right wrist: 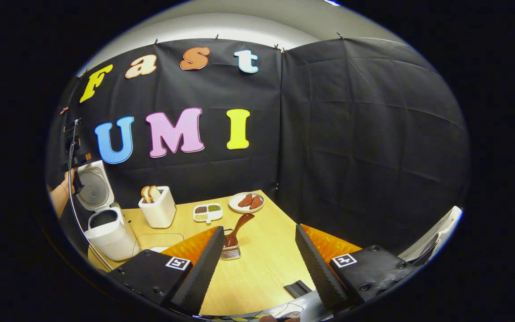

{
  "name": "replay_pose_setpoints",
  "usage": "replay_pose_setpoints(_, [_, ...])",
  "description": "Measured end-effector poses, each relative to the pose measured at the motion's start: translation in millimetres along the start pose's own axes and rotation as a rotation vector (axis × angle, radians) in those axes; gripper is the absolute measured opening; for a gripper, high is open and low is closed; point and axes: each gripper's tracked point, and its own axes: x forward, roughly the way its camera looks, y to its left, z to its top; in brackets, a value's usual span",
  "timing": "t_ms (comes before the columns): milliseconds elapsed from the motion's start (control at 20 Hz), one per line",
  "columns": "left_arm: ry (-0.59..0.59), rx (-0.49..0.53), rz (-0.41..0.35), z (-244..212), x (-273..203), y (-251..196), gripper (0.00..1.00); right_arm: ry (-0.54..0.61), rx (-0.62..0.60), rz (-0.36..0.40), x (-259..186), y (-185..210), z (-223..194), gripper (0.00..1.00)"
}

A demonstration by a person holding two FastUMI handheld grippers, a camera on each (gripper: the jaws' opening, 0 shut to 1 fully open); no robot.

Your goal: Close the left gripper, press the button to open the rice cooker; take a wooden spoon from the chopstick holder with the right hand, scoop a spoonful of rice and pour it into the rice cooker, then put the wooden spoon back into the chopstick holder.

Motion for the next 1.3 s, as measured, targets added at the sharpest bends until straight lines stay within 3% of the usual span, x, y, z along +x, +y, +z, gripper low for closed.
replay_pose_setpoints(300, [0.037,0.064,0.022,-13,-19,-3,0.97,0.005,0.020,0.043,8,8,3,0.98])
replay_pose_setpoints(550, [0.075,0.055,0.010,-38,-88,-18,0.97,0.009,0.021,0.089,12,9,9,0.98])
replay_pose_setpoints(850, [0.210,0.029,0.006,-101,-159,-35,0.97,0.010,-0.004,0.131,7,0,14,0.98])
replay_pose_setpoints(1050, [0.343,-0.006,0.032,-154,-181,-40,0.97,0.036,-0.021,0.146,7,-7,6,0.98])
replay_pose_setpoints(1300, [0.399,0.016,0.056,-186,-194,-44,0.99,0.038,-0.017,0.166,10,-9,11,0.99])
